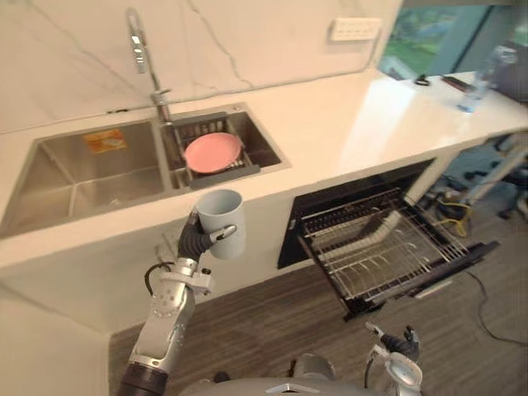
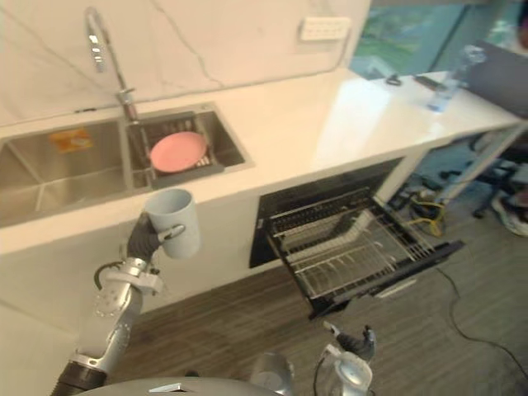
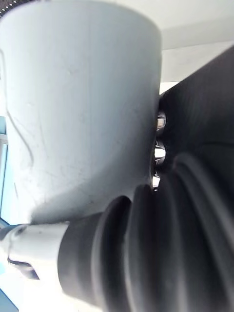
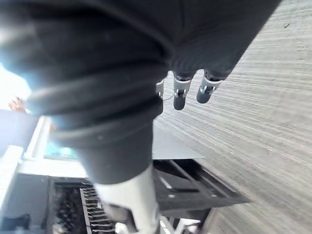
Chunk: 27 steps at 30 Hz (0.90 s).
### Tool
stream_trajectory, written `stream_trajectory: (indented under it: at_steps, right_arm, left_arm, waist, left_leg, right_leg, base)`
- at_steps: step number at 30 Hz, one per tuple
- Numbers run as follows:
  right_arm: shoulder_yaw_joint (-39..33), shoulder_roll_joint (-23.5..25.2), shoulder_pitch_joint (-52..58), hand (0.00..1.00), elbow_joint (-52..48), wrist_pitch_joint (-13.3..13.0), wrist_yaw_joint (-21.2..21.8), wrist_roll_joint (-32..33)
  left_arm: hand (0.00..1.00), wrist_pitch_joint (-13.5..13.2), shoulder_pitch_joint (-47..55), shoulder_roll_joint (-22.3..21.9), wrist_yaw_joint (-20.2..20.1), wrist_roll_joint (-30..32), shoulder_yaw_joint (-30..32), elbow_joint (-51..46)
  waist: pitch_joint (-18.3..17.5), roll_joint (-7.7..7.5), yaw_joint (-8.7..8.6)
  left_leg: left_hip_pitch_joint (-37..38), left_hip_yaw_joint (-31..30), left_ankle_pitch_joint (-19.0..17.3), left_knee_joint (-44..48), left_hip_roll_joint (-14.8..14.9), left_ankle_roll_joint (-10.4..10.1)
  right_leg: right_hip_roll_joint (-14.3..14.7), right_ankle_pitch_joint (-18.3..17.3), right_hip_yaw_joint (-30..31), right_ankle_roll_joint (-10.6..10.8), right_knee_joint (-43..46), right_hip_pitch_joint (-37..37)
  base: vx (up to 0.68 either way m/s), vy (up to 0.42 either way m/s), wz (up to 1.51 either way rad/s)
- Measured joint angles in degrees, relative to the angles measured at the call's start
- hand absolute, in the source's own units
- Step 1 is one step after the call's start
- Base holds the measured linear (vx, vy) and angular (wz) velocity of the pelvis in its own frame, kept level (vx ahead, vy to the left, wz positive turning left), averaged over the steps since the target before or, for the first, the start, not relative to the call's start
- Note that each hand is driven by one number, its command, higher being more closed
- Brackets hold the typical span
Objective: Walk over to the sink, pick up the cup, carry it to the dishwasher, place the cup inside the dishwasher, then close the dishwasher door
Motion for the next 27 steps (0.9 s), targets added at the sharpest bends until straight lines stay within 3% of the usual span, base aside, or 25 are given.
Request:
stream_trajectory:
  at_steps: [2, 3, 7, 9, 11, 13, 14, 16, 18, 20, 23, 24, 25, 27]
  right_arm:
    - [1.1, 1.2, 0.4, 0.0, -6.9, 0.6, -0.6, -0.4]
    - [1.2, 1.4, 0.8, 0.0, -10.5, 0.9, -0.7, -0.4]
    - [3.5, 1.7, 2.8, 0.0, -21.0, -0.1, -0.7, -2.6]
    - [5.3, 2.6, 3.7, 0.0, -29.0, -2.4, -0.3, -2.6]
    - [6.9, 2.5, 3.9, 0.0, -33.7, -4.4, 1.1, -2.6]
    - [8.2, 2.6, 4.2, 0.0, -36.7, -5.9, 2.4, -2.5]
    - [9.5, 2.6, 4.5, 0.0, -38.2, -6.6, 3.4, -2.4]
    - [11.5, 2.6, 4.5, 0.0, -42.4, -7.3, 5.9, -1.5]
    - [12.2, 2.6, 4.6, 0.0, -45.6, -8.0, 7.5, -1.5]
    - [12.7, 2.3, 4.3, 0.0, -46.0, -9.0, 8.7, -1.4]
    - [14.1, 0.9, 4.1, 0.0, -46.0, -8.6, 10.4, 1.0]
    - [14.4, -0.3, 3.2, 0.0, -45.0, -8.2, 10.6, 2.3]
    - [14.7, -0.3, 1.6, 0.0, -43.0, -7.1, 10.7, 3.2]
    - [14.4, -0.3, -0.3, 0.0, -41.4, -7.0, 10.5, 4.3]
  left_arm:
    - [1.0, 0.0, 1.1, 0.0, 0.2, 0.1, 0.4, -1.4]
    - [1.0, -0.1, 1.7, -1.1, 0.4, 0.2, 0.4, -2.2]
    - [1.0, -0.5, 1.6, -3.7, 0.6, 0.2, -1.1, -5.4]
    - [1.0, -1.4, 2.4, -4.0, 2.1, 0.8, -2.2, -6.6]
    - [1.0, -1.6, 3.2, -4.6, 3.2, 1.3, -2.5, -6.6]
    - [1.0, -1.8, 3.8, -4.6, 4.5, 1.3, -3.0, -6.5]
    - [1.0, -2.2, 4.1, -4.6, 5.2, 1.3, -3.3, -6.5]
    - [1.0, -2.6, 4.8, -4.8, 6.8, 1.2, -3.4, -6.5]
    - [1.0, -2.6, 6.2, -5.2, 6.9, 1.2, -4.0, -6.4]
    - [1.0, -2.8, 7.4, -5.1, 6.6, 1.2, -4.3, -6.4]
    - [1.0, -3.2, 7.7, -5.2, 6.6, 1.2, -4.5, -6.2]
    - [1.0, -3.3, 7.5, -5.1, 6.6, 1.2, -4.7, -6.0]
    - [1.0, -3.2, 7.0, -4.5, 6.7, 1.2, -4.8, -5.0]
    - [1.0, -3.1, 5.3, -3.8, 6.8, 1.1, -4.9, -3.8]
  waist:
    - [0.3, -1.78, -0.24]
    - [0.3, -1.48, -0.4]
    - [0.0, -0.68, -0.45]
    - [-0.1, -0.6, -0.35]
    - [-0.5, 0.93, 0.09]
    - [-1.1, 2.05, 0.22]
    - [-1.1, 2.16, 0.72]
    - [-0.8, 2.78, 1.45]
    - [-0.6, 3.95, 2.41]
    - [-0.8, 3.91, 3.22]
    - [-1.1, 3.22, 3.51]
    - [-1.5, 3.56, 3.87]
    - [-1.9, 2.24, 3.22]
    - [-2.1, 1.15, 2.97]
  left_leg:
    - [0.5, 2.1, -2.2, 3.6, 0.1, -0.3]
    - [0.5, 2.3, -4.0, 6.0, 1.1, -1.1]
    - [0.1, 2.0, -4.7, 6.5, 2.4, -1.7]
    - [0.7, 2.4, -6.9, 7.4, 2.4, -2.3]
    - [0.5, 3.3, -9.1, 10.1, 3.8, -2.9]
    - [0.2, 3.9, -11.4, 14.0, 5.7, -4.8]
    - [-0.6, 3.6, -12.4, 18.6, 7.1, -5.3]
    - [-9.9, -4.3, -11.6, 42.8, 13.6, -4.7]
    - [-14.5, -11.0, -11.2, 52.6, 15.5, -5.1]
    - [-14.7, -15.3, -11.8, 50.0, 14.5, -4.6]
    - [-13.8, -18.8, -9.2, 29.2, 11.1, -3.4]
    - [-12.1, -19.8, -5.9, 22.3, 9.4, -6.8]
    - [-10.5, -18.8, -4.5, 18.8, 6.8, -5.4]
    - [-8.9, -18.5, -2.0, 13.1, 3.8, -4.1]
  right_leg:
    - [0.7, 6.4, -0.9, -2.8, -5.3, 0.0]
    - [1.3, 5.6, -1.5, -4.0, -6.2, 1.1]
    - [4.2, 5.5, -0.7, -3.8, -11.3, 3.0]
    - [5.9, 3.9, 1.6, -3.7, -16.6, 6.0]
    - [6.9, 3.3, 2.9, -3.2, -17.4, 6.3]
    - [7.6, 2.1, 3.7, -3.7, -17.1, 6.8]
    - [8.0, 1.4, 4.4, -4.0, -16.9, 7.1]
    - [9.3, 0.1, 6.2, -4.5, -15.8, 8.4]
    - [10.1, -0.9, 7.7, -4.9, -14.9, 9.7]
    - [9.7, -1.6, 10.2, -4.3, -14.7, 11.0]
    - [6.9, -2.1, 13.2, -1.0, -13.0, 9.9]
    - [5.7, -3.0, 15.0, 0.7, -11.2, 8.8]
    - [4.0, -2.5, 15.8, 1.9, -12.3, 9.0]
    - [2.0, -0.7, 16.0, 2.9, -16.0, 9.7]
  base:
    - [0.01, -0.086, -0.71]
    - [0.15, -0.067, -0.43]
    - [0.13, -0.027, -0.16]
    - [0.07, 0.008, -0.2]
    - [0.07, 0.038, -0.34]
    - [0.1, 0.038, -0.26]
    - [0.13, 0.005, -0.31]
    - [0.16, -0.008, -0.46]
    - [0.14, 0.088, -0.63]
    - [0.15, 0.143, -0.7]
    - [0.08, 0.178, -0.4]
    - [0.05, 0.209, -0.19]
    - [0.12, 0.277, -0.08]
    - [0.14, 0.248, 0.2]
